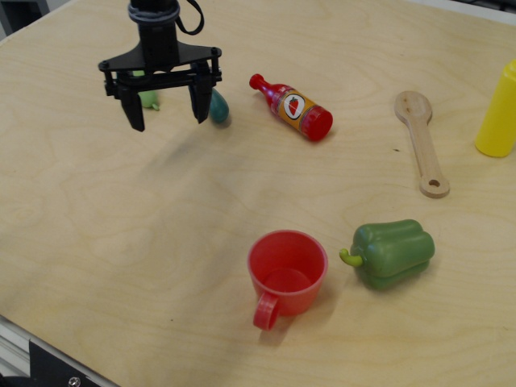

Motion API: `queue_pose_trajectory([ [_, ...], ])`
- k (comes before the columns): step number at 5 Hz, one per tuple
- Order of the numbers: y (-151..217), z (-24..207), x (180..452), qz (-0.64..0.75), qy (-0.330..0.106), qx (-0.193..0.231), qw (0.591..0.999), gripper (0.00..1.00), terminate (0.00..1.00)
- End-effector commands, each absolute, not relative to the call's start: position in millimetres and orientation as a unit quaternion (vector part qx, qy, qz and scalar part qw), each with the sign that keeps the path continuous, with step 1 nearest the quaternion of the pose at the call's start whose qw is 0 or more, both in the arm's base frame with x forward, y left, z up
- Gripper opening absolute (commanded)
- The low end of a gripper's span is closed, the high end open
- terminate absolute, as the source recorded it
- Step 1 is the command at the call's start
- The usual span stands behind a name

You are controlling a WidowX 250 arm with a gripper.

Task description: Put cucumber in cup

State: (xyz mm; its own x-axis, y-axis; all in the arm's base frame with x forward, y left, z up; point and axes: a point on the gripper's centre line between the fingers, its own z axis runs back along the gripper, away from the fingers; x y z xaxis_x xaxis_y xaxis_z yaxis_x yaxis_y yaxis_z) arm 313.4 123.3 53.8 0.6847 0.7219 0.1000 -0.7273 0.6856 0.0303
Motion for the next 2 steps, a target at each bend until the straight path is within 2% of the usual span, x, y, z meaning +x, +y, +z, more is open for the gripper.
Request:
queue_pose_trajectory([
  [1, 145.1, 67.1, 358.4, 0.442, -0.093, 0.031, 0.892, 1.0, 0.0],
  [2, 150.2, 72.8, 372.3, 0.46, -0.118, 0.028, 0.879, 1.0, 0.0],
])
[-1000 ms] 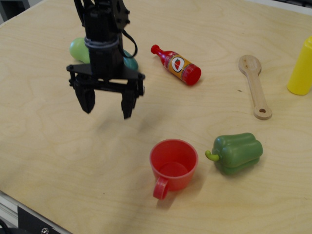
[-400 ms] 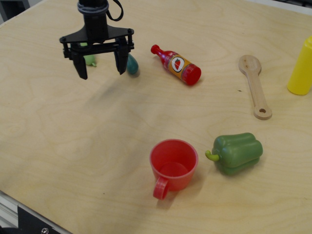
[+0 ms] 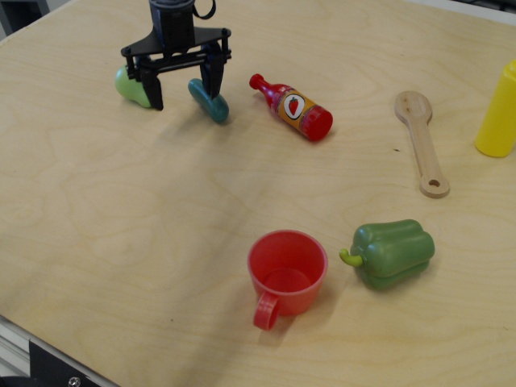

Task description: Put cucumber in cup

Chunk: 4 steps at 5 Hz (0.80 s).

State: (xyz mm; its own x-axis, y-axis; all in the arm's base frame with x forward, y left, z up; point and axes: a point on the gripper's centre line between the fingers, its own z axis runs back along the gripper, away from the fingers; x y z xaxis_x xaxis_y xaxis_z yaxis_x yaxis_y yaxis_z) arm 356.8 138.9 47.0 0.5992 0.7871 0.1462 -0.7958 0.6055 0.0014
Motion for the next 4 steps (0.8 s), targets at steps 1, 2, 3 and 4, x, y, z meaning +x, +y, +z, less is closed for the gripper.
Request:
queue_pose_trajectory([
  [1, 149.0, 62.9, 384.9, 0.474, -0.107, 0.028, 0.873, 1.0, 0.0],
  [2, 149.4, 54.0, 392.6, 0.491, -0.093, 0.045, 0.865, 1.0, 0.0],
  [3, 150.7, 47.2, 398.0, 0.502, -0.092, 0.032, 0.86, 1.0, 0.0],
  [4, 147.8, 43.4, 399.3, 0.513, -0.097, 0.021, 0.853, 1.0, 0.0],
])
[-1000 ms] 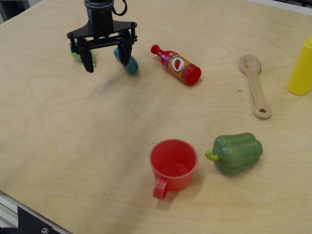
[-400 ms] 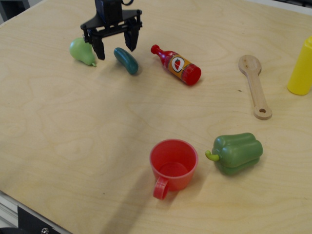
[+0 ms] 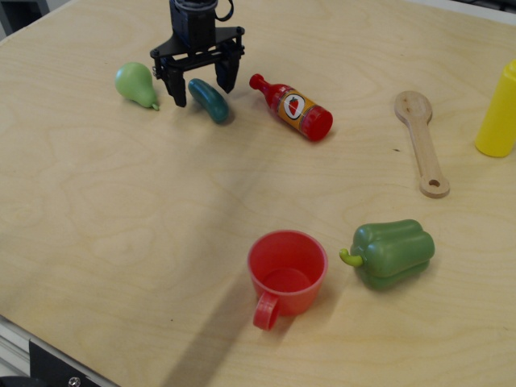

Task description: Put cucumber in cup

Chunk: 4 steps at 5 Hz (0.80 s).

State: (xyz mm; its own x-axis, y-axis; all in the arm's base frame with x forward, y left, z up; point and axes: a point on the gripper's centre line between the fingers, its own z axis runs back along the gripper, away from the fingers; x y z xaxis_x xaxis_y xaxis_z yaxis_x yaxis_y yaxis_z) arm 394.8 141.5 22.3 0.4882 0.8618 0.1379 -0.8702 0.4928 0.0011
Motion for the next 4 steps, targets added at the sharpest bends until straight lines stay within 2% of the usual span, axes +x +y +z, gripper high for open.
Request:
queue_pose_trajectory([
  [1, 146.6, 39.2, 400.7, 0.517, -0.092, 0.018, 0.851, 1.0, 0.0],
  [3, 149.4, 33.1, 399.5, 0.528, -0.097, 0.018, 0.843, 1.0, 0.0],
  [4, 148.1, 36.1, 396.8, 0.523, -0.096, 0.024, 0.846, 0.0, 0.0],
])
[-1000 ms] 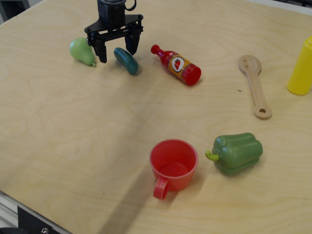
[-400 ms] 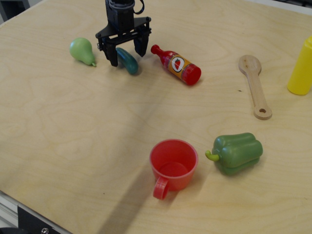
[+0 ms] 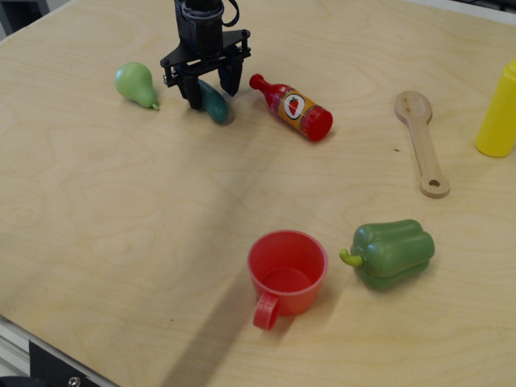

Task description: Put cucumber in cup

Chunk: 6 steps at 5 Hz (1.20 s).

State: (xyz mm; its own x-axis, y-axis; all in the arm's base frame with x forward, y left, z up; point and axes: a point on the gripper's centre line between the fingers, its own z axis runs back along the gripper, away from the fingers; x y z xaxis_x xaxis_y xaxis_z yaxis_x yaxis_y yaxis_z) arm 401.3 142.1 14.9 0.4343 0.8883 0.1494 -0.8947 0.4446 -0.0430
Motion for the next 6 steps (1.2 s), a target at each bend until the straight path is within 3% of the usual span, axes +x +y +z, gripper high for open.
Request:
queue_pose_trajectory([
  [1, 148.4, 40.8, 389.3, 0.516, -0.088, 0.026, 0.852, 0.0, 0.0],
  [2, 146.9, 50.9, 377.6, 0.513, -0.089, 0.039, 0.853, 0.0, 0.0],
  [3, 139.4, 75.9, 354.1, 0.508, -0.102, 0.065, 0.853, 0.0, 0.0],
  [4, 126.7, 96.4, 328.4, 0.476, -0.102, 0.063, 0.871, 0.0, 0.0],
  [6, 81.9, 94.8, 280.3, 0.359, -0.085, 0.019, 0.929, 0.0, 0.0],
])
